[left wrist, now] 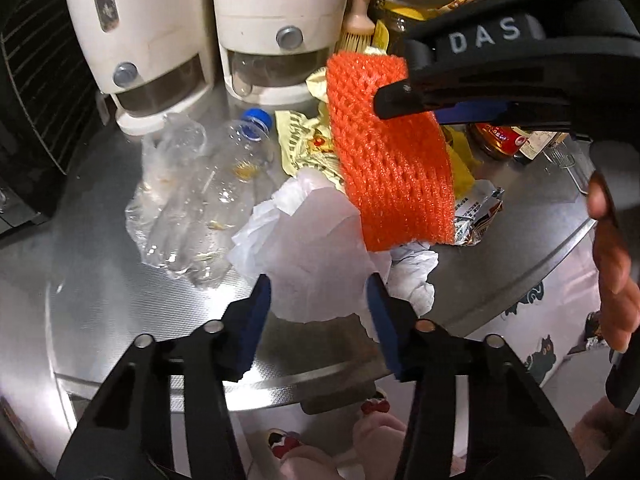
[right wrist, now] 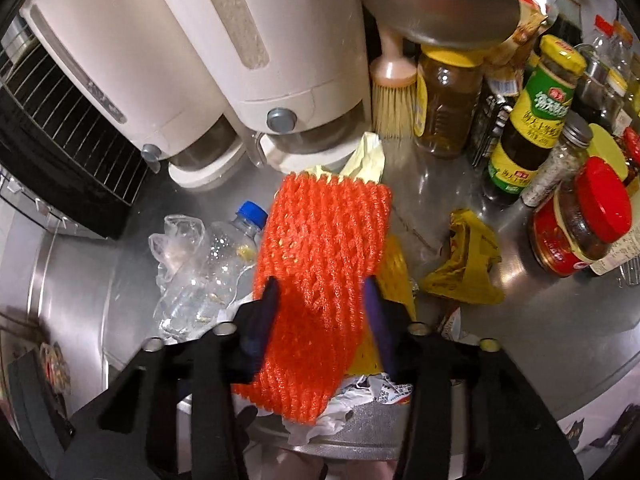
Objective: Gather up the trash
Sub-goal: 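Grasp the white tissue with the left tool while the right tool grasps the orange foam net, then lift the tissue and foam net with both tools and carry them over the trash bin, then open both tools to drop the tissue and foam net into the bin, then move both open tools back over the counter trash, then grasp the white paper towel with the left tool while the right tool grasps the printed snack wrapper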
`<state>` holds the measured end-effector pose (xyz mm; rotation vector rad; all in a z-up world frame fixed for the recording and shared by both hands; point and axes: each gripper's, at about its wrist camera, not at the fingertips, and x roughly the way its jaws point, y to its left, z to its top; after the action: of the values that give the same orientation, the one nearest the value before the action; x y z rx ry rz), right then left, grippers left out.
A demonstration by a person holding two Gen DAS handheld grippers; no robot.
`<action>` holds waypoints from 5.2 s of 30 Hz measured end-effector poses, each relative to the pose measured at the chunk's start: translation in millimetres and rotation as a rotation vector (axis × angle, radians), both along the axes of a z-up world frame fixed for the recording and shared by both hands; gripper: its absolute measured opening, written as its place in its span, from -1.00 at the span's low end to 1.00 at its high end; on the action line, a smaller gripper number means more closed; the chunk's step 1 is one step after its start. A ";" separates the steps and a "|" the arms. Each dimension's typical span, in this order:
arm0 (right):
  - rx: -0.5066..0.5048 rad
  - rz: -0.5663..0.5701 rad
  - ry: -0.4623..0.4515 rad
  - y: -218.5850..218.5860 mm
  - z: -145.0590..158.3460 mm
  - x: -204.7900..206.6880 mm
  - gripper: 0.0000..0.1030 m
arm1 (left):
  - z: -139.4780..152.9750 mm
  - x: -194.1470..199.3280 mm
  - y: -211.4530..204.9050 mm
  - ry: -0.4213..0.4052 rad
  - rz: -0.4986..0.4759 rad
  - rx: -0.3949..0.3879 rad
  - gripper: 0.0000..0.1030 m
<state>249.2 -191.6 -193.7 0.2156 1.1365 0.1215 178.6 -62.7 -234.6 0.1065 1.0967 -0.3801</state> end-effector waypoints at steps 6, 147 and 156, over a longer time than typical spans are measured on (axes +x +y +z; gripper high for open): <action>0.006 0.006 -0.008 -0.8 0.0 0.5 -0.72 | -9.2 6.0 1.5 0.042 -0.011 -0.037 -0.90; -0.042 0.037 -0.121 -80.0 -54.7 -80.0 0.77 | -29.2 -46.2 -36.7 -0.091 -0.018 -0.088 0.38; -0.065 0.094 -0.070 -73.5 -77.8 -60.9 0.76 | -52.0 -31.2 -44.7 -0.028 -0.044 -0.082 0.07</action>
<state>188.3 -265.1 -271.6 0.0991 1.0794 0.1736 147.4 -107.4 -286.6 0.0636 1.0508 -0.4609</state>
